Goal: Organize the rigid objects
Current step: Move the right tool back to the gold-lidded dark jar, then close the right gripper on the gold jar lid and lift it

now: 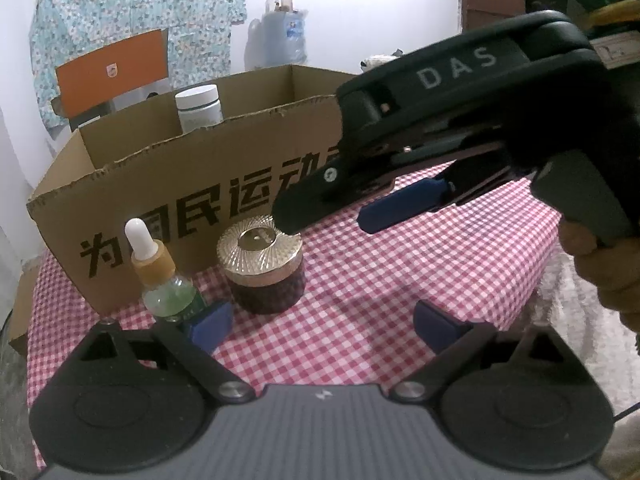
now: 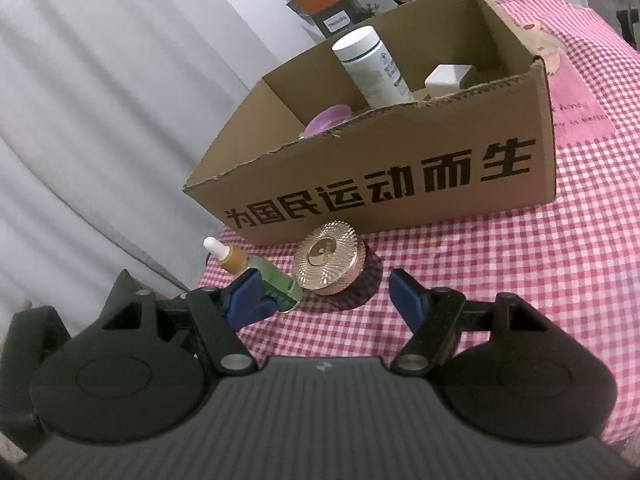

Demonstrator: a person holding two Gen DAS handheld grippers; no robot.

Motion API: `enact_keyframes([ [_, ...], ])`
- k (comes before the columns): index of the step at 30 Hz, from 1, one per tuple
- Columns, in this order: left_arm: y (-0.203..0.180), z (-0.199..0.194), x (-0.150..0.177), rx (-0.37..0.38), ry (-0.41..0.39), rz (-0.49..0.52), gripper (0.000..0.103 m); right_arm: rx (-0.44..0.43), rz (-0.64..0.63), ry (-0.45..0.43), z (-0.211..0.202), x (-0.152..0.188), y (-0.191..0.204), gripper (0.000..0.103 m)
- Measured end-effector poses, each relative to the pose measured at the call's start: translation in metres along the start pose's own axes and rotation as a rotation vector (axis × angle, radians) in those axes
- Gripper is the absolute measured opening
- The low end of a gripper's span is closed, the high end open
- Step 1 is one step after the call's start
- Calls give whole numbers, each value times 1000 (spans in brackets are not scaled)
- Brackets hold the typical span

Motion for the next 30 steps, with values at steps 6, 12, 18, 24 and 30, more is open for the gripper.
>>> enact_keyframes([
  [6,1,3,0,-9,6,-6,98,5,21,-5,0,1,-8,70],
  [12,4,7,-1,-24,11,-22,98,-18,55,-11,1,-1,-23,63],
  [18,5,12,-6,-23,2,-41,98,-53,63,18,15,-9,-28,53],
  [24,2,20,-12,-32,4,-38,98,-85,56,55,36,-21,-32,43],
  [30,0,26,-18,-33,5,-43,98,-110,57,88,52,-36,-36,37],
])
Point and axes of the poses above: each gripper's, at about its wrist camera, not at the fingertips, and z roughly the way its jaws point, y to its left, x to its underside, the point moved 3 cm from there along z, roughly the way its jaws point, and after that the axes turned 13 degrees about y, right-handed, at the moved point
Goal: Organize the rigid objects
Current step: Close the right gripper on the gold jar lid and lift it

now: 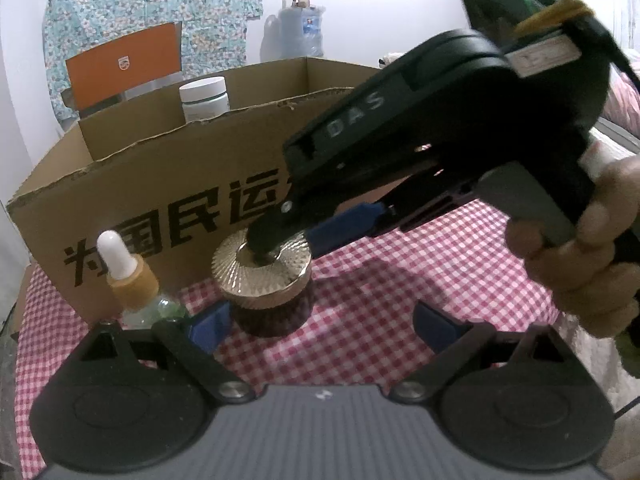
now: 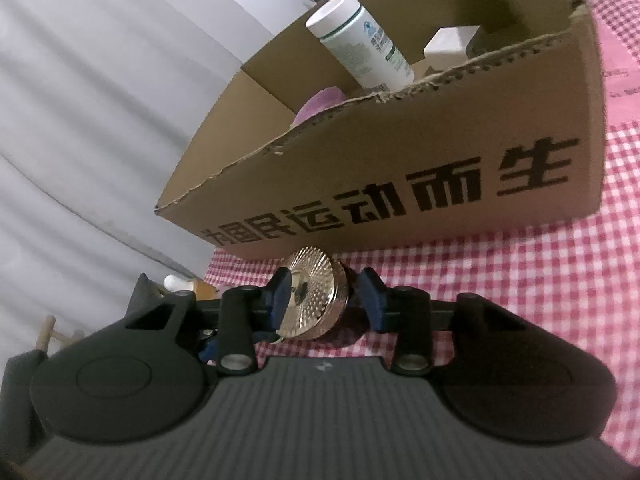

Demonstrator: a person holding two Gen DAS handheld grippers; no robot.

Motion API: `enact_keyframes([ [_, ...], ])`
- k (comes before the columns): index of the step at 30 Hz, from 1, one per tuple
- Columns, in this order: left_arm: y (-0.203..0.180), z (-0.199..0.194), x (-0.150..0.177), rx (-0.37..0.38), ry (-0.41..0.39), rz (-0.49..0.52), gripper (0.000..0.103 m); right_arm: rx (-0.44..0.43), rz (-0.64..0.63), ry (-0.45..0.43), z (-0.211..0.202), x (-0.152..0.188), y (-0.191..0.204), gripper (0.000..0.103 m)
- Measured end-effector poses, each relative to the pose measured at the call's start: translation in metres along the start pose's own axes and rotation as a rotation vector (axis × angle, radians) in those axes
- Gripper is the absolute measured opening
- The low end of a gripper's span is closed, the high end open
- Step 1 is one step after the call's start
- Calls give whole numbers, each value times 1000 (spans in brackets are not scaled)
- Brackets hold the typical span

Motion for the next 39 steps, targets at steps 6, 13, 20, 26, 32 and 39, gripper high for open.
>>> enact_keyframes([
  [6,-2,4,-2,-6,11,1,98,-19,-7,27,3,-5,-2,37],
  [13,-10,4,-4,15,14,29,98,-15,1,27,-6,0,-9,37],
  [20,-25,4,-9,49,5,73,98,-4,31,8,-23,12,-19,38],
  [26,-38,3,-9,75,2,115,98,8,57,-13,-38,23,-28,38],
  [32,-46,3,-10,94,2,140,98,18,73,-24,-47,32,-33,39],
  [39,-57,1,-9,114,3,166,98,28,89,-36,-57,41,-38,39],
])
Point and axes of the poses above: each gripper's, at about its wrist camera, not at the fingertips, and z roughly the way its jaws point, y to its left, x to its underside, the point moved 3 cm from there along z, roughly the way its jaws point, and after that the axes turned 13 degrees about y, right-handed, at the moved point
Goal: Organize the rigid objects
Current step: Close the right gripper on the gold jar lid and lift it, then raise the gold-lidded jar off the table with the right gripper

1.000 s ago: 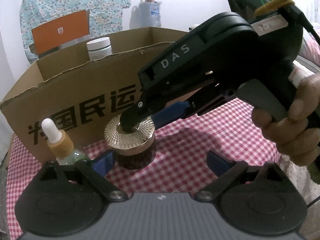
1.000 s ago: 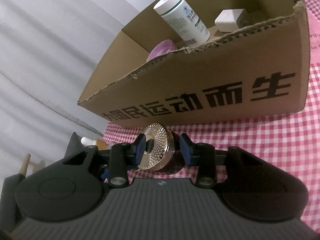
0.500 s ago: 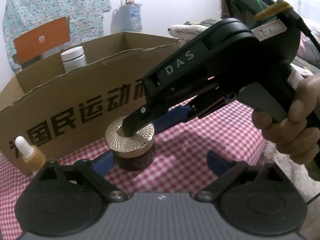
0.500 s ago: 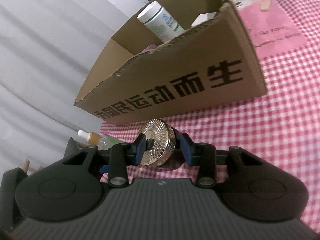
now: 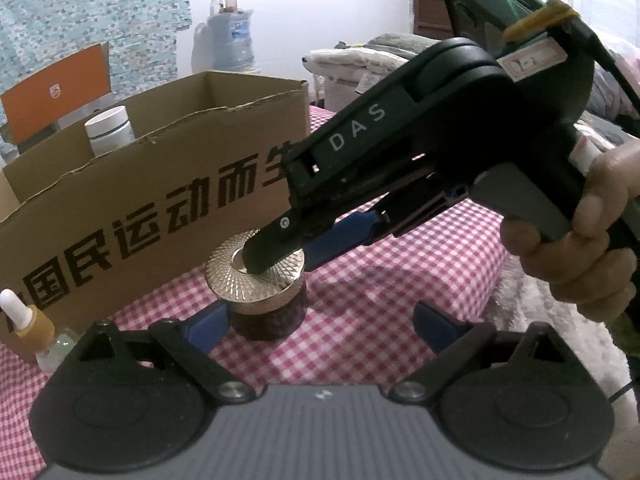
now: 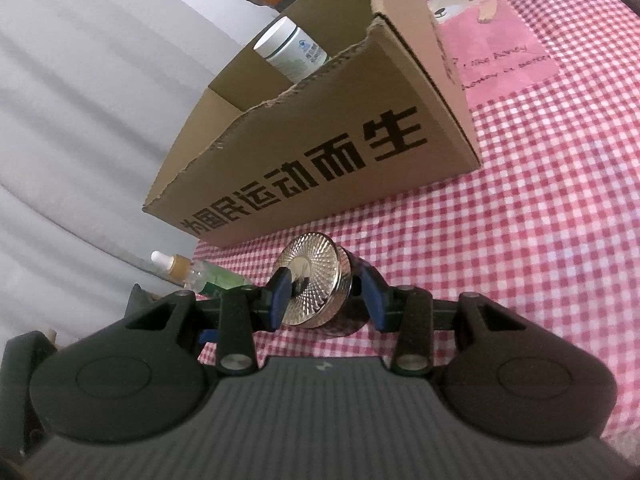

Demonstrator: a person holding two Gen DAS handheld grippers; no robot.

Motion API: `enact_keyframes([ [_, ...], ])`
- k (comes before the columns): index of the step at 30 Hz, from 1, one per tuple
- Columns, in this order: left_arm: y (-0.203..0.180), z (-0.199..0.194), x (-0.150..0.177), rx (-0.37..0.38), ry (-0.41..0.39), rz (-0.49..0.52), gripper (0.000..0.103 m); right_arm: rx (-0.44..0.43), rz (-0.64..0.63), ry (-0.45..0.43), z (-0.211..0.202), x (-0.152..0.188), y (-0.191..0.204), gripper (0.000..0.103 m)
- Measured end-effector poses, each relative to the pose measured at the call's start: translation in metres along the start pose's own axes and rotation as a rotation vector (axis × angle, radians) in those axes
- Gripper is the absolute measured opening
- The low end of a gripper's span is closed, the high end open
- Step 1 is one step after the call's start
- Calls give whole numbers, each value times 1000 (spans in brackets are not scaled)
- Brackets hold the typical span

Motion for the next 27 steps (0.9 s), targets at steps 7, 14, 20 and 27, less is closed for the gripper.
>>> enact_keyframes([
  [7,-8,-1,0,12,1,15,98,5,8,-7,-7,7,-3,40],
  [14,-9,1,1,6,-1,24,98,-9,20,-13,-8,10,-6,41],
  [20,0,2,-3,-23,-6,6,96,-14,33,-37,-16,10,-11,40],
  [27,11,15,-12,-35,16,-16,84,-8,37,-30,-13,9,-13,41],
])
Point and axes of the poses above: each gripper's, at about its wrist camera, not at the fingertips, and z roughly the way its jaws point, y to its left, x to its underside, the point moved 3 cm from there along z, roughly the way its jaws point, and after that the axes turned 13 degrees about y, right-handed, at the moved point
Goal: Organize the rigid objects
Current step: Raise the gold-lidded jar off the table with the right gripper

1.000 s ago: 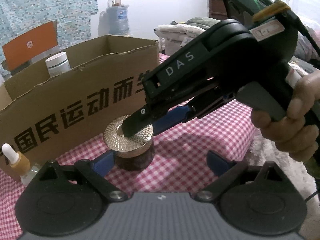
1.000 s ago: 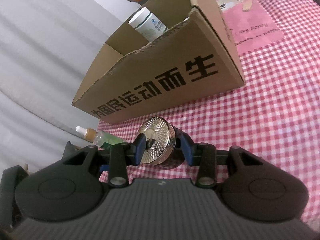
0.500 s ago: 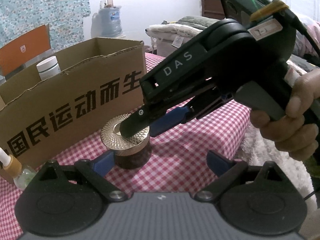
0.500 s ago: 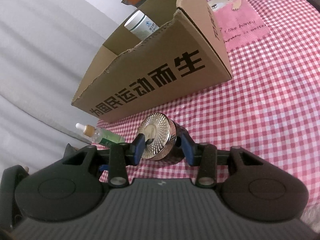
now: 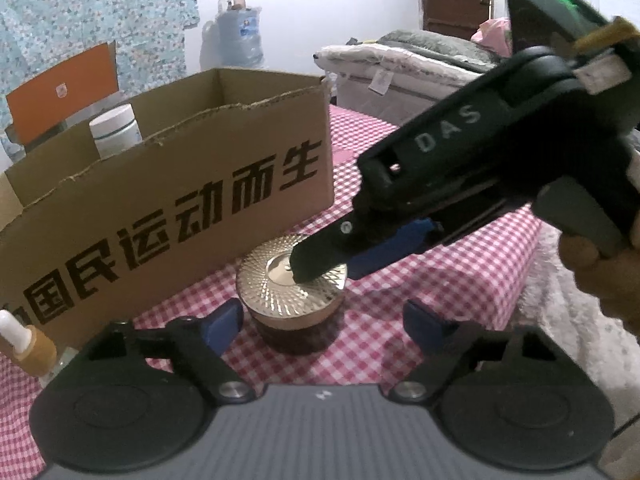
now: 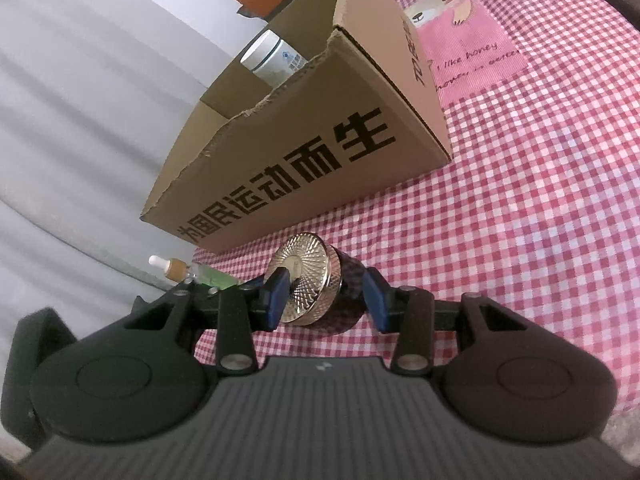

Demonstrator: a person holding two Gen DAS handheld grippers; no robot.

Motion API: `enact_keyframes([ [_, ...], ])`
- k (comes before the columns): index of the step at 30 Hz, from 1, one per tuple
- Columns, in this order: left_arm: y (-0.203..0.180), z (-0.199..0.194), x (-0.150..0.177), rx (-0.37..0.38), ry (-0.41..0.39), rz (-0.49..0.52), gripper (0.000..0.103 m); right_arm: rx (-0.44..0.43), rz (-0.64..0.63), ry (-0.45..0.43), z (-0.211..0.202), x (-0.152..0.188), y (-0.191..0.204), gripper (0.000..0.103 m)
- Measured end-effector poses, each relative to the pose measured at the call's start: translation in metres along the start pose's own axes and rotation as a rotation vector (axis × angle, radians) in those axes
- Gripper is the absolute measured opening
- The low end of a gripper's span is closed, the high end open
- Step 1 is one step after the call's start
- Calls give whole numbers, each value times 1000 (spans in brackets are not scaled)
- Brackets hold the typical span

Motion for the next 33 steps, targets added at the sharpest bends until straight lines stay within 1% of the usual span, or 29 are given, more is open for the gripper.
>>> enact_keyframes([
  [2,3,4,-3,-3,7,-10,77,-3,0,1,2,-1,1,41],
  [6,8,6,-6,-8,10,-31,66,-7,-4,2,4,-1,2,41],
  [7,10,6,-6,-11,8,-36,61,-9,-5,3,4,-1,2,41],
  [9,12,6,-8,-14,7,-46,57,-11,-5,4,5,0,2,41],
  [22,8,-1,0,2,20,-66,57,-1,-9,13,1,6,6,41],
  [27,3,-3,2,-4,30,-55,57,-2,-14,11,-3,10,7,42],
  [31,2,2,-1,-6,43,-51,58,5,-2,13,-4,11,6,43],
  [33,2,5,-3,-4,45,-51,58,7,6,11,-4,10,4,45],
])
Point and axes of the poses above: each gripper's, at about its wrist camera, not at the fingertips, and z roughly the way its jaws point, y to its left, x to its underside, the point moved 3 cm from there along z, roughly the way its jaws point, and after that the axes turned 13 degrees about y, right-handed, at the moved point
